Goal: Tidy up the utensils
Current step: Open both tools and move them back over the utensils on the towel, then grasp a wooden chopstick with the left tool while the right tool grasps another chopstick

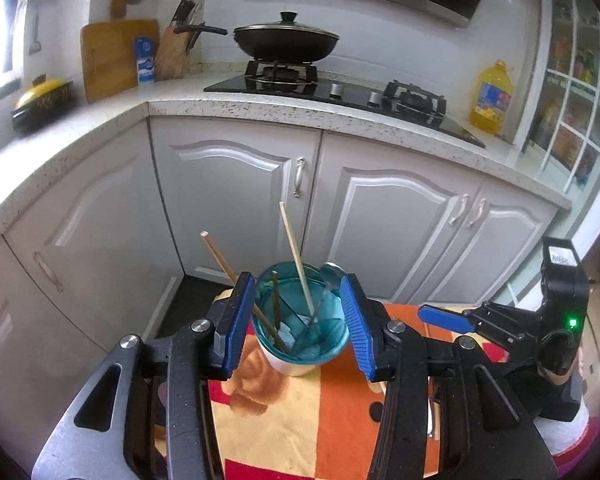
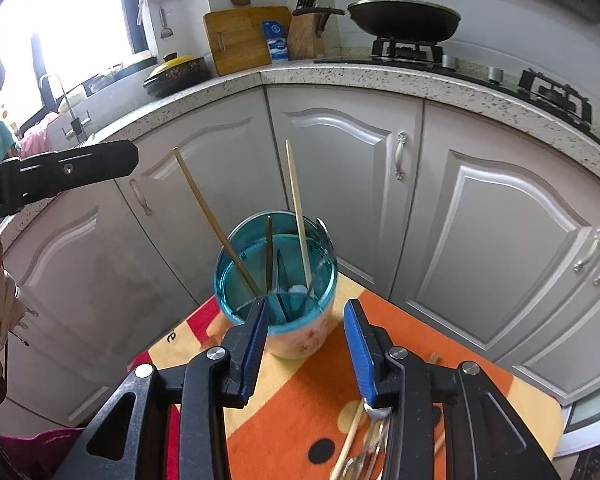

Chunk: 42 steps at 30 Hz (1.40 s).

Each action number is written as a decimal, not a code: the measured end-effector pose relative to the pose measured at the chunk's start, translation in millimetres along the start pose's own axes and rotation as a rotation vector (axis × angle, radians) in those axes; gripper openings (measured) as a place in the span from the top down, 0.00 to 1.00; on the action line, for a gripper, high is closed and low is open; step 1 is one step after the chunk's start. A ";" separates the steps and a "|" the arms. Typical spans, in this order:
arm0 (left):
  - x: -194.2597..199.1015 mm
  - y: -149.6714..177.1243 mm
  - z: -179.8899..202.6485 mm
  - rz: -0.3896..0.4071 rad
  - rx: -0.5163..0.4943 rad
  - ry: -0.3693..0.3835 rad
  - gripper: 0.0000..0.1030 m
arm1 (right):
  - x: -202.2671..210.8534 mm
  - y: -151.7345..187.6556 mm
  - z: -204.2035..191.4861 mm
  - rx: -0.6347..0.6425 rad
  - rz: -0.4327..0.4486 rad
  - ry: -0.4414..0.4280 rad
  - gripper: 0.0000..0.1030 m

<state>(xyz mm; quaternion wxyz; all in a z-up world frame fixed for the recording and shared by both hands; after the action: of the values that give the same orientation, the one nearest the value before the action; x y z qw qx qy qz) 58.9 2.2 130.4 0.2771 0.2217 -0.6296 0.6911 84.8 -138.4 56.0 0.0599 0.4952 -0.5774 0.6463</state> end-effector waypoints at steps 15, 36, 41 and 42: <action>2.9 43.3 68.9 -0.042 -0.065 0.083 0.58 | 66.4 48.7 25.4 -0.091 0.043 0.112 0.61; -42.1 98.7 107.1 -0.203 -0.049 0.178 0.58 | 84.7 116.2 80.3 -0.271 0.018 0.179 0.58; -63.3 120.7 106.8 -0.286 -0.029 0.196 0.58 | 64.0 134.0 91.4 -0.310 -0.029 0.157 0.58; -67.8 125.2 107.5 -0.302 -0.027 0.203 0.58 | 59.8 137.9 94.5 -0.324 -0.036 0.149 0.58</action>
<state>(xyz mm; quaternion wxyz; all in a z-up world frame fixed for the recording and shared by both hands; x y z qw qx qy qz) 22.1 -118.3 4.1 0.4425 0.2392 -0.5671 0.6522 19.2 -289.1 -11.1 0.1931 0.4402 -0.6589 0.5786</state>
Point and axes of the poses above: each gripper's, at about its wrist camera, not at the fingertips, and x roughly against the way its jaws point, z to its right, y to its underside, the point moved 7 cm from there along -x, roughly the way its jaws point
